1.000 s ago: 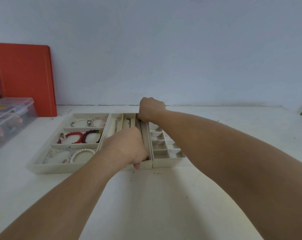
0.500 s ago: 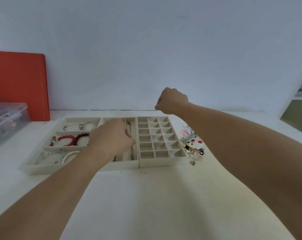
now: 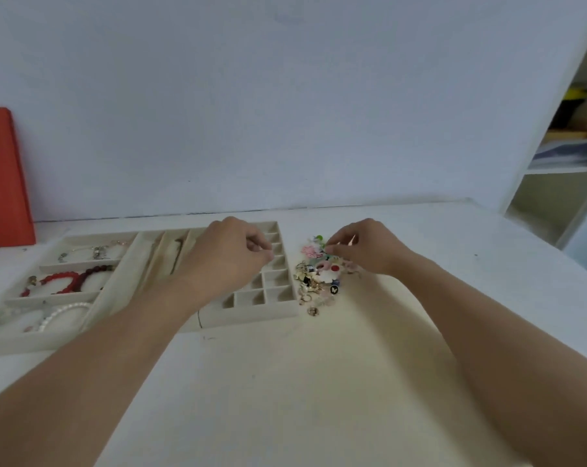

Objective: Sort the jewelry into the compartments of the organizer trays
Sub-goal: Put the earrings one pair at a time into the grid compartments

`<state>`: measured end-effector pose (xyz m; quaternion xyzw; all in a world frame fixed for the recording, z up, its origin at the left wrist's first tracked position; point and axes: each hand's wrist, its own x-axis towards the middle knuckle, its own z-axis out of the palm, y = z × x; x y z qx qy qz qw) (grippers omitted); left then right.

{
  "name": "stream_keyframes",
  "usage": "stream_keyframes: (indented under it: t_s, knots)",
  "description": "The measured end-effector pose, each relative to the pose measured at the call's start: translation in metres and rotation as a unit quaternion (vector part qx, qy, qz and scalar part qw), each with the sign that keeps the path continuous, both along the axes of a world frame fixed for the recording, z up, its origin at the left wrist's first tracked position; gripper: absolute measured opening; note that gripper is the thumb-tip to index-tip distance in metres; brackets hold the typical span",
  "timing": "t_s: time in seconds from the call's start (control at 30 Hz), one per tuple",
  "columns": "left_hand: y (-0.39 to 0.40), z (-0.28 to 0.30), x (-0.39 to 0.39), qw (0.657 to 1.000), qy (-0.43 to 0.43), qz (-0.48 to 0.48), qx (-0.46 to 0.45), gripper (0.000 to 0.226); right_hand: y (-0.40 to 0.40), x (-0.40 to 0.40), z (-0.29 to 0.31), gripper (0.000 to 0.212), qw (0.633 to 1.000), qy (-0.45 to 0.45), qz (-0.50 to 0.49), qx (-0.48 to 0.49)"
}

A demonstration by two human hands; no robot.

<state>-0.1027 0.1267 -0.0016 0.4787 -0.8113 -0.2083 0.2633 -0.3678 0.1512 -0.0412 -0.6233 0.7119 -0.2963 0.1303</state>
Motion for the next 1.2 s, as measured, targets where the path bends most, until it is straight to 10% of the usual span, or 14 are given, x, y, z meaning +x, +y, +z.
stream_keyframes:
  t_s: [0.6, 1.2]
  knots:
    - [-0.012, -0.022, -0.098, 0.966, -0.222, -0.127, 0.035, 0.034, 0.023, -0.013, -0.007, 0.033, 0.984, 0.106, 0.141, 0.018]
    - [-0.025, -0.019, -0.096, 0.997, -0.034, -0.075, 0.01, 0.017, 0.024, -0.012, -0.008, 0.018, 0.996, 0.043, 0.074, -0.014]
